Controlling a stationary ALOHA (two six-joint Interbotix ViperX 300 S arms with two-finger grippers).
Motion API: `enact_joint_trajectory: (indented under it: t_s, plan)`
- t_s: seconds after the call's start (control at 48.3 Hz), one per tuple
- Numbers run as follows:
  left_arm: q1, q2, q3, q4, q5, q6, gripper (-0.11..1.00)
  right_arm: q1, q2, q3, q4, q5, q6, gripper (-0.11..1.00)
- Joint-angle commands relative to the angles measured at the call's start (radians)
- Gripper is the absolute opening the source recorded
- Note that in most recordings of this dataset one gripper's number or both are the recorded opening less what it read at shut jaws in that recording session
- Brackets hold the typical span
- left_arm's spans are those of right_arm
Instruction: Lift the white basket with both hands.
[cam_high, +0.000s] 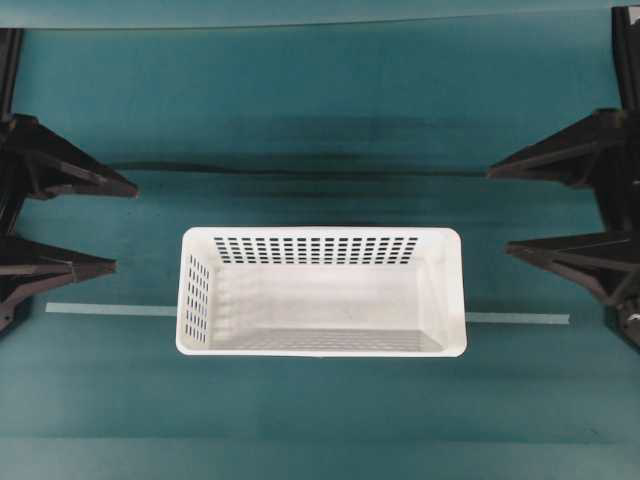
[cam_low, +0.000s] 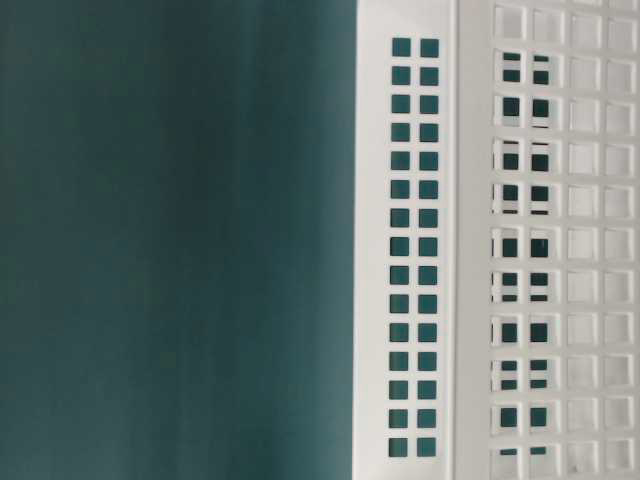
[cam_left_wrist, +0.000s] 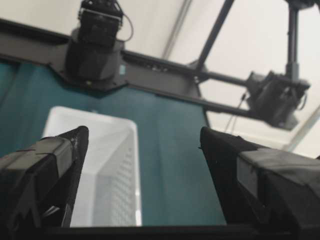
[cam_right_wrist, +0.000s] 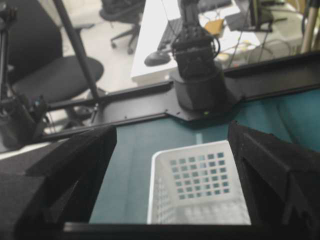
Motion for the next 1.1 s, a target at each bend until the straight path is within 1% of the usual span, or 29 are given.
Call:
enact_joint_trajectory:
  t_s: [0.0,0.166,1.077]
  plan:
    - [0.0,0.0,-0.014,0.003,-0.014,0.026,0.91,-0.002,-0.031,-0.008,-0.002,0.015,-0.02,0.96]
    - [0.0,0.003,-0.012,0.002,-0.014,0.035,0.91,-0.002,-0.058,-0.006,-0.003,0.026,-0.031,0.96]
    - [-0.002,0.005,-0.005,0.003,-0.012,0.038,0.91,-0.002,-0.049,0.015,-0.003,0.028,-0.029,0.96]
